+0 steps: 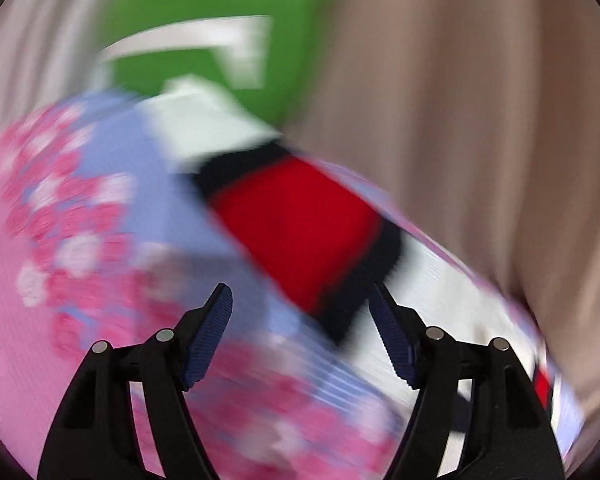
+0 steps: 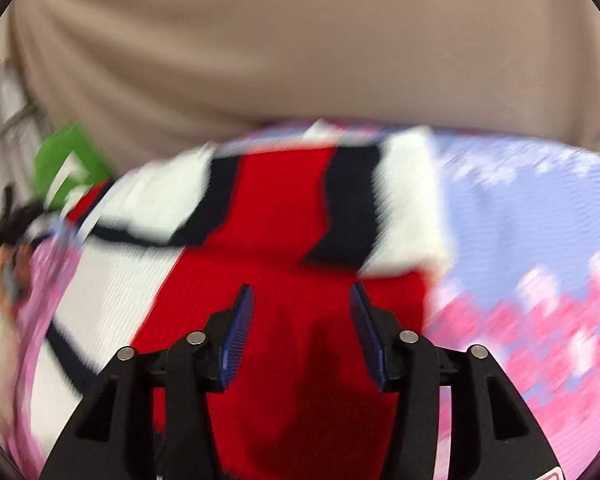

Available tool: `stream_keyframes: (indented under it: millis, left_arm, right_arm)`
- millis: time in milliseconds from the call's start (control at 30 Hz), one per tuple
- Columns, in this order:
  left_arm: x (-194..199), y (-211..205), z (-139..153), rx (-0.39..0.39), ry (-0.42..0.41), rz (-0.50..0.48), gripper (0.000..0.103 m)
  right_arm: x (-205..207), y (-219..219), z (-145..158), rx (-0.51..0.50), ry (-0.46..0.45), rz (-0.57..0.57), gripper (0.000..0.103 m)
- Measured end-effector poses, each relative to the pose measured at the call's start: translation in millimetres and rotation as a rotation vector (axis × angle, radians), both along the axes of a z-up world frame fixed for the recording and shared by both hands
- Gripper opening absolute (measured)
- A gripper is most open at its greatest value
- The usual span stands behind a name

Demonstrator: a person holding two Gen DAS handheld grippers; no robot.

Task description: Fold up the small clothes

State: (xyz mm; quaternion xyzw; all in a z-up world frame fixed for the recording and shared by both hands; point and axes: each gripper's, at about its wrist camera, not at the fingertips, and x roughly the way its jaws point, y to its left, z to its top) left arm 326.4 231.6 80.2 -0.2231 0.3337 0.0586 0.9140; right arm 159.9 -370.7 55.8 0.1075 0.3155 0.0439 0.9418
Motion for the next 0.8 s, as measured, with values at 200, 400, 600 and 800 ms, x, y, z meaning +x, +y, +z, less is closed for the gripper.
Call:
stream_keyframes:
  millis: [200, 400, 600, 800]
  left_arm:
    - [37, -162, 1, 0.062, 0.062, -0.373, 0.072]
    - [61, -218, -26, 0.177, 0.091, -0.341, 0.043]
    - [54, -225, -31, 0.210, 0.048, -0.344, 0.038]
    - [51, -220, -29, 0.268, 0.018, -0.325, 0.039]
  right_arm:
    - [106, -44, 8, 0.102, 0.098, -0.113, 0.066]
    - [153, -55, -16, 0.147, 0.169, -0.118, 0.020]
    - [150, -72, -33, 0.083, 0.132, -0.173, 0.017]
    - [83, -24, 1, 0.025, -0.001, -0.066, 0.023]
